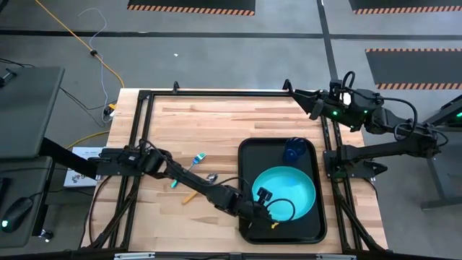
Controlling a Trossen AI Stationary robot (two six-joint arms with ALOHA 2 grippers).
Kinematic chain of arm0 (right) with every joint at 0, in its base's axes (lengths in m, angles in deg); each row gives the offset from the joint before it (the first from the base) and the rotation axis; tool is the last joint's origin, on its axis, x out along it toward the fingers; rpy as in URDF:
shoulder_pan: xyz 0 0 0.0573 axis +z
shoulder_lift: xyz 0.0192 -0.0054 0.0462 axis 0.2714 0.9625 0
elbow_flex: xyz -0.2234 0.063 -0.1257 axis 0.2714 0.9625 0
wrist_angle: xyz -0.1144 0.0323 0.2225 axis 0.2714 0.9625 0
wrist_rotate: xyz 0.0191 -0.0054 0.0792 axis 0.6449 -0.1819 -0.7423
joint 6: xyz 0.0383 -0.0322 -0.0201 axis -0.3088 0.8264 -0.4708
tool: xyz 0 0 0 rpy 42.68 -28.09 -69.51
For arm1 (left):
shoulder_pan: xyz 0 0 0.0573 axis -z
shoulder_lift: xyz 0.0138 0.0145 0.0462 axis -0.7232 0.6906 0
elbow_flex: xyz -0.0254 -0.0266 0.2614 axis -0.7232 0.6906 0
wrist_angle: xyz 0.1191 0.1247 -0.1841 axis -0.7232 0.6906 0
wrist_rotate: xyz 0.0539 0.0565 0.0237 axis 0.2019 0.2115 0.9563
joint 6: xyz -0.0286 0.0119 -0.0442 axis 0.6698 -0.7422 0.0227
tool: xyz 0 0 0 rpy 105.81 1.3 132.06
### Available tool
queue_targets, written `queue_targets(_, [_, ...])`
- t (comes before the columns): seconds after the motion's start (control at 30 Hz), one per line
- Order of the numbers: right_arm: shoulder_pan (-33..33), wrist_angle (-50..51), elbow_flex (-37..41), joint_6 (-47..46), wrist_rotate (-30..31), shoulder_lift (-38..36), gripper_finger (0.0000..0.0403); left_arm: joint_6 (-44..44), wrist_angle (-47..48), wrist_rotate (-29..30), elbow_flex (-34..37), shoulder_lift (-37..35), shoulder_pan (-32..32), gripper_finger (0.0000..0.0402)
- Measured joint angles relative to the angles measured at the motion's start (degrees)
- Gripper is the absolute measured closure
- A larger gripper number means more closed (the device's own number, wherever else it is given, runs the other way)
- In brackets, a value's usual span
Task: Pick and place plate/cup/fork/spoon on tray
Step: Put the blue plate on the black serving tray to the bottom of the blue glass, then put the blue fork on black serving tray to the right of the blue plate
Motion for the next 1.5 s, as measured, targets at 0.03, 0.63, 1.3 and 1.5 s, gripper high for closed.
queue_targets(0.03, [0.0, 0.0, 0.0, 0.0, 0.0, 0.0, 0.0151, 0.0, -0.1, 0.0, 0.0, 0.1, -0.3, 0.0401])
queue_targets(0.63, [0.0, 0.0, 0.0, 0.1, 2.2, 0.0, 0.0151, 0.5, -0.4, -2.5, 0.0, 0.9, -2.0, 0.0359])
queue_targets(1.3, [0.0, 0.0, 0.0, 0.0, 2.0, 0.0, 0.0151, 11.3, -0.5, -3.6, 0.1, 0.2, -2.0, 0.0224])
queue_targets(1.5, [0.0, 0.0, 0.1, 0.0, 2.0, 0.0, 0.0151, 11.4, 1.0, -3.3, 0.1, -5.2, -2.7, 0.0201])
